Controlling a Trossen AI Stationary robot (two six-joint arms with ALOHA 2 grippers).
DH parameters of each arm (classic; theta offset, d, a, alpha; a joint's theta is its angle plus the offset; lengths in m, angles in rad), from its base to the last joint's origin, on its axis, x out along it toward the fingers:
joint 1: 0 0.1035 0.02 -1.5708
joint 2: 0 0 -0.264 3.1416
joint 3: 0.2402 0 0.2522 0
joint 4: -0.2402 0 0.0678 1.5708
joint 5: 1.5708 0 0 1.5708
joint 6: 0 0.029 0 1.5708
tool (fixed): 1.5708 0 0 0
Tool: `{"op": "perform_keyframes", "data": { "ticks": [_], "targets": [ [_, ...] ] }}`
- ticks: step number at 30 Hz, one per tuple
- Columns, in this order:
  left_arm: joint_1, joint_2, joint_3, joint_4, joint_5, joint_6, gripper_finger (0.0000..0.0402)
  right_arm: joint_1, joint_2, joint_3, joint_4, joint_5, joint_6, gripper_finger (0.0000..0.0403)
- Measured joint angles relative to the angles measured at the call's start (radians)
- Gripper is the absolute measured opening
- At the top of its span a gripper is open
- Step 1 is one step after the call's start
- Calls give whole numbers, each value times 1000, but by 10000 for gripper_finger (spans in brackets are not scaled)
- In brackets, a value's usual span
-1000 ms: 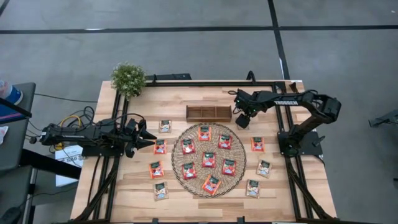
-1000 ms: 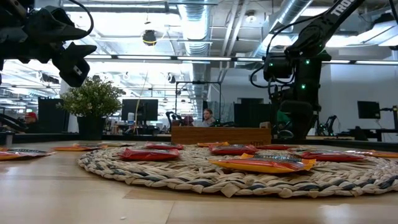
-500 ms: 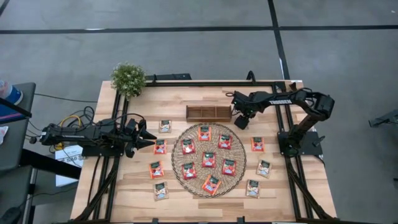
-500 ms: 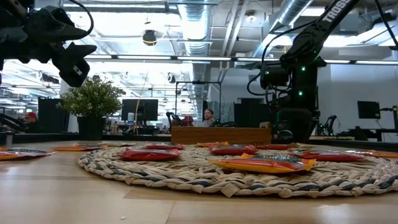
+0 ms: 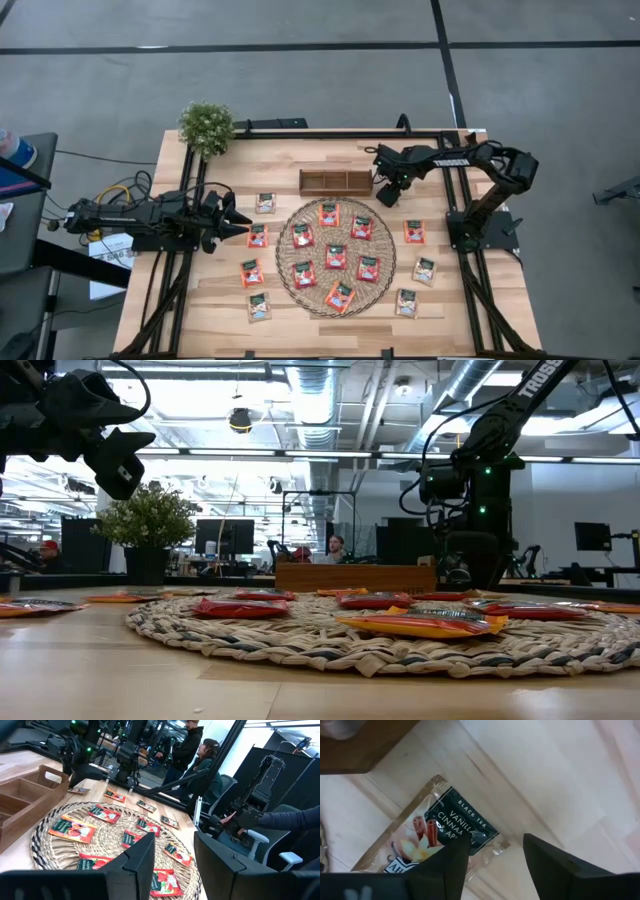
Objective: Pick & Place Tea
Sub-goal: Put the brown tea bag into the right section of the wooden organizer
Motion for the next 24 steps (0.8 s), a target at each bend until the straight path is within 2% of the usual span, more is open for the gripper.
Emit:
{"op": "perform_keyframes", "data": {
  "ticks": [6, 24],
  "targets": [
    [0, 0, 0, 0, 0, 0, 128, -7, 1, 0, -3, -10, 32, 159],
    [0, 0, 0, 0, 0, 0, 128, -7, 2, -1, -10, -20, 77, 54]
  ]
}}
